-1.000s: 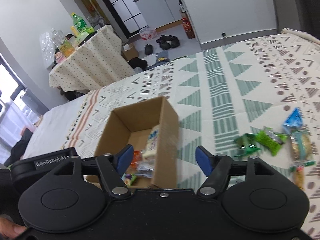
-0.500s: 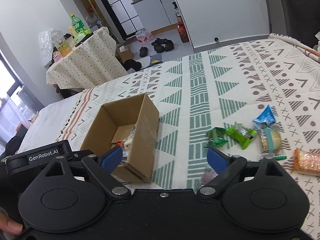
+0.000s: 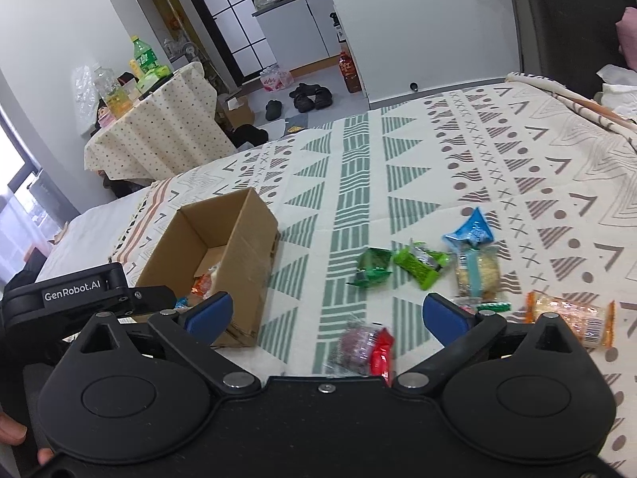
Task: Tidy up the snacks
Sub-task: 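Grasp the red candy with the left tool while the right tool grasps the cream bread packet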
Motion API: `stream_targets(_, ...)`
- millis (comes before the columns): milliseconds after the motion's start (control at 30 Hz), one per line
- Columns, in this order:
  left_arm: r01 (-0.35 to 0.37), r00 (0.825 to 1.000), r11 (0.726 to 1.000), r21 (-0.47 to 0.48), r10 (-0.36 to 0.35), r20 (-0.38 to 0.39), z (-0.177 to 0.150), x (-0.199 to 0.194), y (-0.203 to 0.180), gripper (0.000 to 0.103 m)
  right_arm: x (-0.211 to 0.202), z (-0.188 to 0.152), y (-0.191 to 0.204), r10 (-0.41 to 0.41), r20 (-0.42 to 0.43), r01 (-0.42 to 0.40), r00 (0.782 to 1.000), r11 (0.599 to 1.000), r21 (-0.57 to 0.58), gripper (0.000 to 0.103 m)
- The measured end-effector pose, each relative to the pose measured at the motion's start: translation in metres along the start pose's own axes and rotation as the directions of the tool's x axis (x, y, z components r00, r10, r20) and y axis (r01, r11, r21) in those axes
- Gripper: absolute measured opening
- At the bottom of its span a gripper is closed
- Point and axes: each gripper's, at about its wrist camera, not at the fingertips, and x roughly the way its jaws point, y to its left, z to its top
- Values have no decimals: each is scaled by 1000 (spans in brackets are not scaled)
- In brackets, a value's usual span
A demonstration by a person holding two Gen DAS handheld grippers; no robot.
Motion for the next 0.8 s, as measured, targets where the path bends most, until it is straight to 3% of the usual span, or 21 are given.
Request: stream_targets(800,11,1000,999,50,-9,-26,-31,10,-65,103,-28,-3,-97,-52,2,51,999,997,62,103)
